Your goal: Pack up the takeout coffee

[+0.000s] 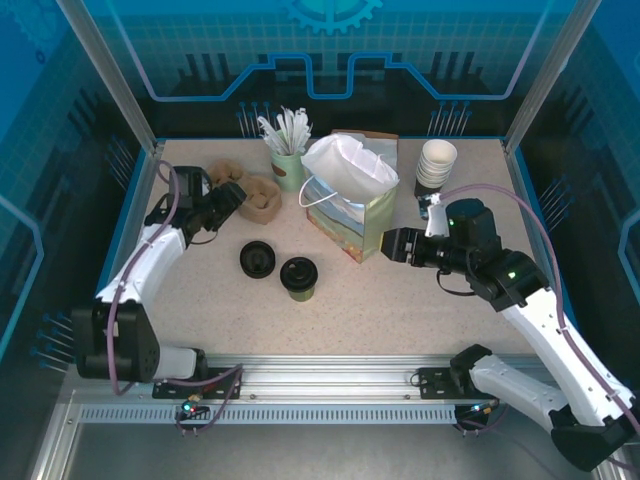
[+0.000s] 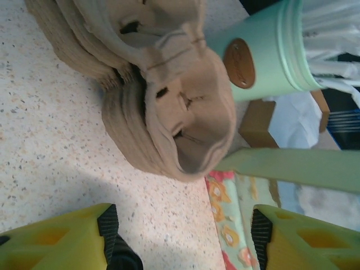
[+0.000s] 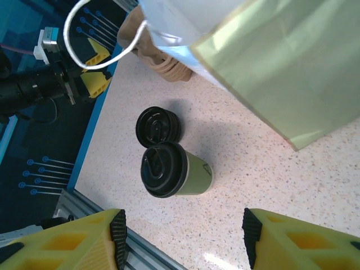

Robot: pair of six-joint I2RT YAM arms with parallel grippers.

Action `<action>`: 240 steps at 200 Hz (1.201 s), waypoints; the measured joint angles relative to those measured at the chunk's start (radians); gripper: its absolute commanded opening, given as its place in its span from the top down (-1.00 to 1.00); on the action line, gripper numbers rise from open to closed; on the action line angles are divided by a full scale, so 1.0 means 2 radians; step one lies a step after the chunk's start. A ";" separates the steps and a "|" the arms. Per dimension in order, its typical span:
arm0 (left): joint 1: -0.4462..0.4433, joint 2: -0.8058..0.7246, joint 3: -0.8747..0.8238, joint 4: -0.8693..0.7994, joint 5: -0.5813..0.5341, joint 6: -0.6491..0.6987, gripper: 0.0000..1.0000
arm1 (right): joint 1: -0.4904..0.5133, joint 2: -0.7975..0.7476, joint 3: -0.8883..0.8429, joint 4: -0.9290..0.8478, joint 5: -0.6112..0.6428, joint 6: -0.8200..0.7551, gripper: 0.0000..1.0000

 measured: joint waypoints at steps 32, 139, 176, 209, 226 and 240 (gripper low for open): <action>0.009 0.042 0.015 0.023 0.000 -0.013 -0.16 | -0.031 0.002 -0.009 0.000 -0.042 -0.007 -0.16; 0.010 0.111 0.049 0.058 0.002 -0.026 -0.05 | -0.072 0.021 -0.009 0.000 -0.105 -0.023 -0.16; 0.009 0.120 0.050 0.063 0.002 -0.026 -0.01 | -0.081 0.022 -0.009 0.000 -0.113 -0.027 -0.16; 0.009 0.132 0.053 0.064 0.004 -0.026 0.01 | -0.085 0.027 -0.009 0.001 -0.118 -0.027 -0.15; 0.009 0.135 0.054 0.067 0.006 -0.026 0.04 | -0.086 0.033 -0.009 0.002 -0.121 -0.026 -0.15; 0.009 0.138 0.056 0.068 0.006 -0.026 0.08 | -0.088 0.036 -0.009 0.002 -0.124 -0.026 -0.15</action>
